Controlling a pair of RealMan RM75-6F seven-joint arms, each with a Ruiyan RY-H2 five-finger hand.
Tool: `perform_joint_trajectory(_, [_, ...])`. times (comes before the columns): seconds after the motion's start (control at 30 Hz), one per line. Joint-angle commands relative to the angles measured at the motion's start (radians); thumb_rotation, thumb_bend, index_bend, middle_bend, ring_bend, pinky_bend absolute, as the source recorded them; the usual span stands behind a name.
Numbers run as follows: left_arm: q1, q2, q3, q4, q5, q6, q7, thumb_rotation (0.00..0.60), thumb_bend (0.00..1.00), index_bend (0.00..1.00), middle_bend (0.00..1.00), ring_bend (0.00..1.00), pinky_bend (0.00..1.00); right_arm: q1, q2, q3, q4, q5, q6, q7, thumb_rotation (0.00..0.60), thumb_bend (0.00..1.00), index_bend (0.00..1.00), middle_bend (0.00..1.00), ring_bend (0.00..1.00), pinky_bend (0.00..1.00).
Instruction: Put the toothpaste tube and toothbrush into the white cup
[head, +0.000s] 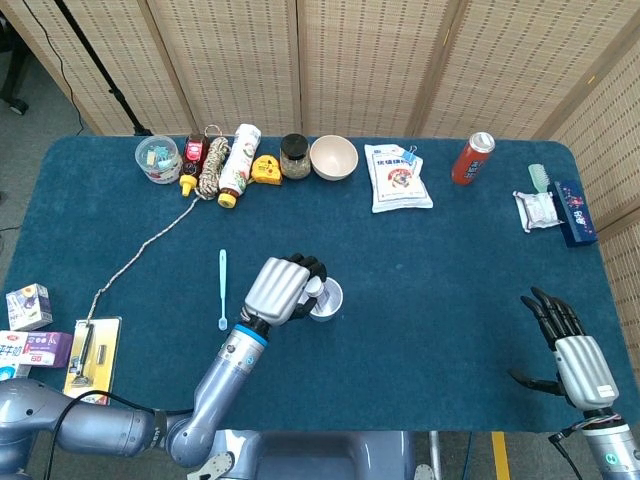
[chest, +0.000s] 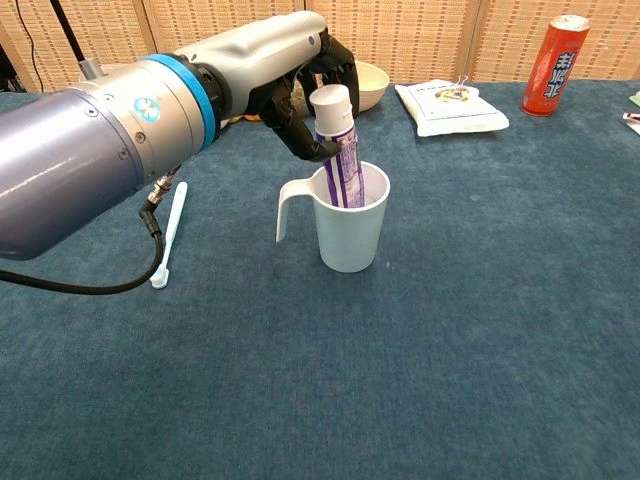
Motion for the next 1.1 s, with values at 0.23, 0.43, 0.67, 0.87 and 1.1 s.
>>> perform_joint_trajectory(0.23, [0.003,0.001,0.004,-0.002,-0.018,-0.001,0.014,0.600,0.41,0.45,0.28,0.22,0.45,0.000,0.000,0.000,0.000,-0.001,0.001,0.001,0.600,0.07,0.00,0.00,0.00,0.06])
perform_joint_trajectory(0.43, [0.008,0.011,0.007,-0.020,-0.028,-0.004,0.018,0.600,0.40,0.30,0.19,0.14,0.40,-0.001,0.000,-0.001,-0.002,-0.002,0.002,-0.001,0.600,0.07,0.00,0.00,0.00,0.06])
perform_joint_trajectory(0.67, [0.010,0.036,0.009,-0.044,-0.037,-0.020,0.014,0.600,0.39,0.14,0.06,0.05,0.35,-0.001,0.001,-0.001,-0.003,-0.003,0.004,0.000,0.600,0.07,0.00,0.00,0.00,0.06])
perform_joint_trajectory(0.87, [0.033,0.111,0.033,-0.071,0.041,-0.034,-0.030,0.600,0.38,0.10,0.00,0.01,0.32,0.000,0.000,-0.002,-0.002,-0.004,0.003,0.001,0.600,0.07,0.00,0.00,0.00,0.06])
perform_joint_trajectory(1.1, [0.101,0.365,0.156,0.008,0.306,-0.154,-0.272,0.600,0.38,0.11,0.00,0.00,0.20,-0.003,0.002,-0.002,-0.007,-0.004,0.007,0.000,0.600,0.07,0.00,0.00,0.00,0.06])
